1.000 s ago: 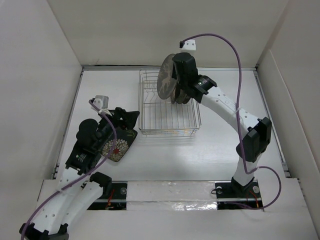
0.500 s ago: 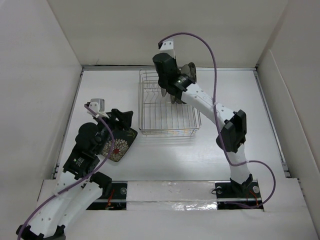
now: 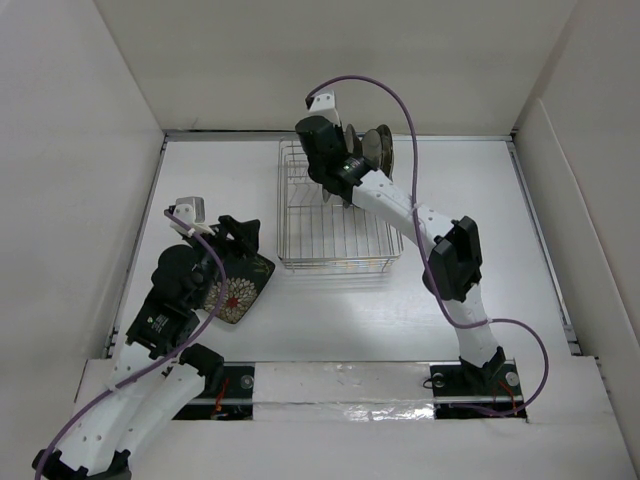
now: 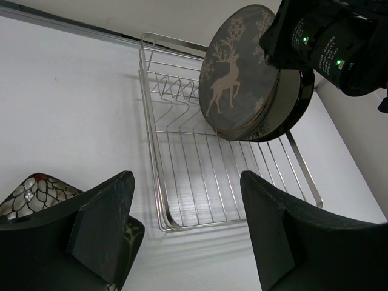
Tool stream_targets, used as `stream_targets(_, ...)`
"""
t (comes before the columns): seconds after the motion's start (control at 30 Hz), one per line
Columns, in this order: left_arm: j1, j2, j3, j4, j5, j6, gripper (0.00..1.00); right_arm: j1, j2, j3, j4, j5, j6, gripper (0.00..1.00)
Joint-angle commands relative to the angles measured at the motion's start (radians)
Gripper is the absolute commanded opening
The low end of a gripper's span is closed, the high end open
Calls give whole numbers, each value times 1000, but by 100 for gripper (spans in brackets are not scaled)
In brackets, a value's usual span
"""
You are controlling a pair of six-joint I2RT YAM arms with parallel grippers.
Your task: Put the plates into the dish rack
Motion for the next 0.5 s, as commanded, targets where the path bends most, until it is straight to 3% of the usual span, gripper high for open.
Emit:
stream_targets(0.0, -4, -1, 30, 28, -4, -6, 68, 1, -95, 21, 132, 69, -49, 0)
stream_targets(0.2, -4, -3, 30, 32, -4, -4, 68, 1, -152, 15, 165, 106, -95, 0)
stream_targets(0.47, -4, -6, 27, 35, -11, -6, 68, -18, -164, -60, 159, 77, -31, 0)
